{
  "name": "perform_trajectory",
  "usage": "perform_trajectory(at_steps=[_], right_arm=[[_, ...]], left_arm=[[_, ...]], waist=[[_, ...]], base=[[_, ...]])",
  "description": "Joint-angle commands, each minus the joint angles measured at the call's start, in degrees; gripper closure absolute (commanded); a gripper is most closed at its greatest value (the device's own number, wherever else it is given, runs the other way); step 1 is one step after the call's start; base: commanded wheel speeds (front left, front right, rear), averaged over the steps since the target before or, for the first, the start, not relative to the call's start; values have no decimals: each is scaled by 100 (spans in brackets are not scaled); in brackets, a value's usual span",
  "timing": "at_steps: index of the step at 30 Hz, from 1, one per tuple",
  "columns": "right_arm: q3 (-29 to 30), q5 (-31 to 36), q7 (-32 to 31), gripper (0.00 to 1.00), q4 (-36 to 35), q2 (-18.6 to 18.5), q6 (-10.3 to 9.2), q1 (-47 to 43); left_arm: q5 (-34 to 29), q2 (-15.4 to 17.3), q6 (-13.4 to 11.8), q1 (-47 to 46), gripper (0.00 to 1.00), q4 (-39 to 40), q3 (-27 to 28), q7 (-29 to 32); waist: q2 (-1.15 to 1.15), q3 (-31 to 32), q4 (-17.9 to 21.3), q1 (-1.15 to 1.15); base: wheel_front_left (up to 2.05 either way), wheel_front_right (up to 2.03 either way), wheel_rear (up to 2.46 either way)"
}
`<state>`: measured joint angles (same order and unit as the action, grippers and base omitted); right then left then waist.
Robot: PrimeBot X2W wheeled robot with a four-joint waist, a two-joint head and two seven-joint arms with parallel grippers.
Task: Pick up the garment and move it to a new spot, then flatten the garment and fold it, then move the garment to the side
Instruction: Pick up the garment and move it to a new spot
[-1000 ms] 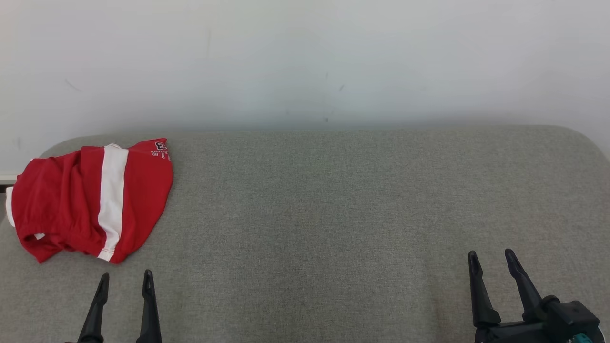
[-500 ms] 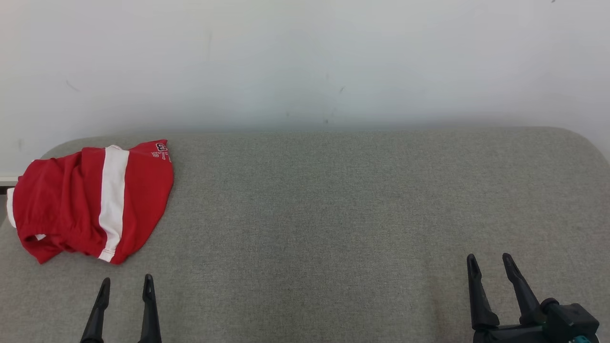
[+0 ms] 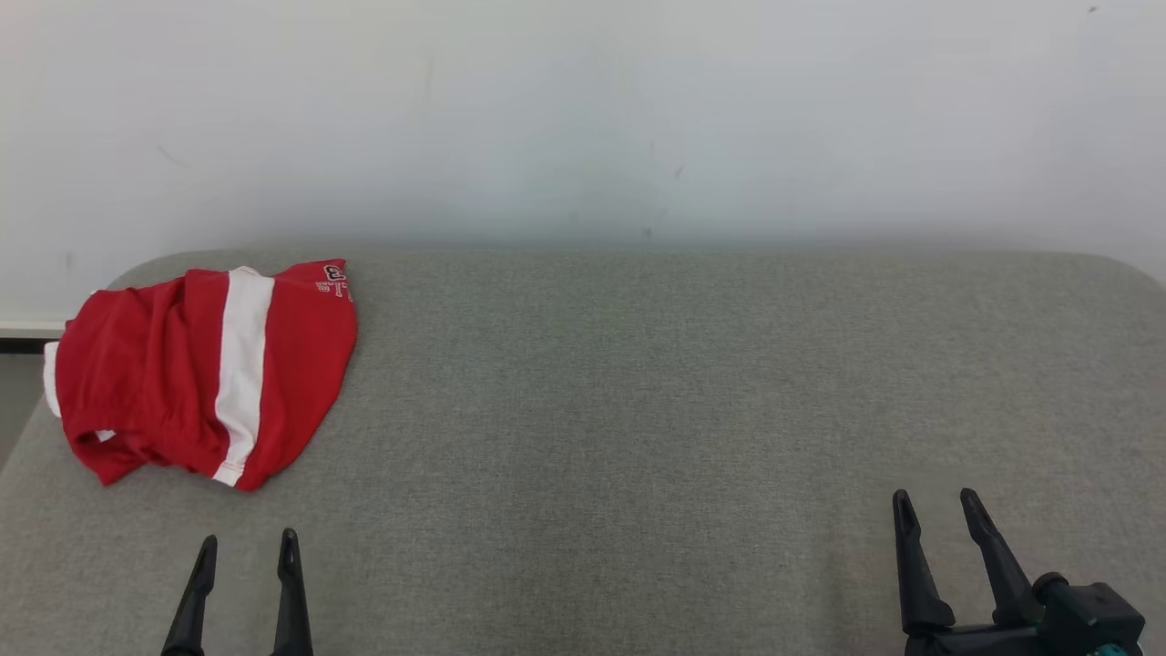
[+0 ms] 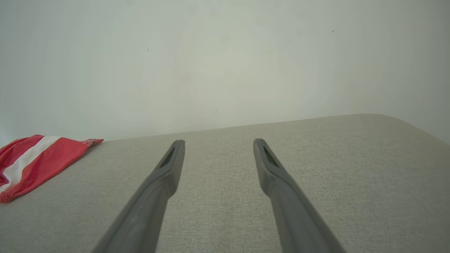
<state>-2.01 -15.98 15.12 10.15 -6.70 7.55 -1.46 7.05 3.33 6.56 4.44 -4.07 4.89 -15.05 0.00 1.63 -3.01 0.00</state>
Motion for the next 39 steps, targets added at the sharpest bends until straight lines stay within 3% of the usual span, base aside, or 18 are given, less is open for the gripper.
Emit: perform_trajectory(at_steps=[1, 17, 24, 29, 39], right_arm=[[-11, -6, 6, 0, 5, -3, -12, -71], [-38, 16, 6, 0, 36, 101, -12, -158], [-81, 59, 6, 0, 39, 120, -12, -195], [-111, 64, 6, 0, 31, 117, -12, -187], [-346, -9, 6, 0, 114, -24, -12, 48]], left_arm=[[-12, -10, 13, -64, 0, -5, 19, -20], [-144, 87, -42, -186, 0, -335, 87, -20], [-121, 101, -88, -170, 0, -366, 180, -20], [-117, 100, -102, -110, 0, -362, 217, -20], [-3, 40, -201, 56, 0, -162, 432, -20]], waist=[[0, -2, -123, 0], [0, -45, -1754, 0], [0, -49, -2277, 0], [0, -51, -2506, 0], [0, -177, -2589, 0]], base=[[0, 0, 0], [0, 0, 0], [0, 0, 0], [0, 0, 0], [0, 0, 0]])
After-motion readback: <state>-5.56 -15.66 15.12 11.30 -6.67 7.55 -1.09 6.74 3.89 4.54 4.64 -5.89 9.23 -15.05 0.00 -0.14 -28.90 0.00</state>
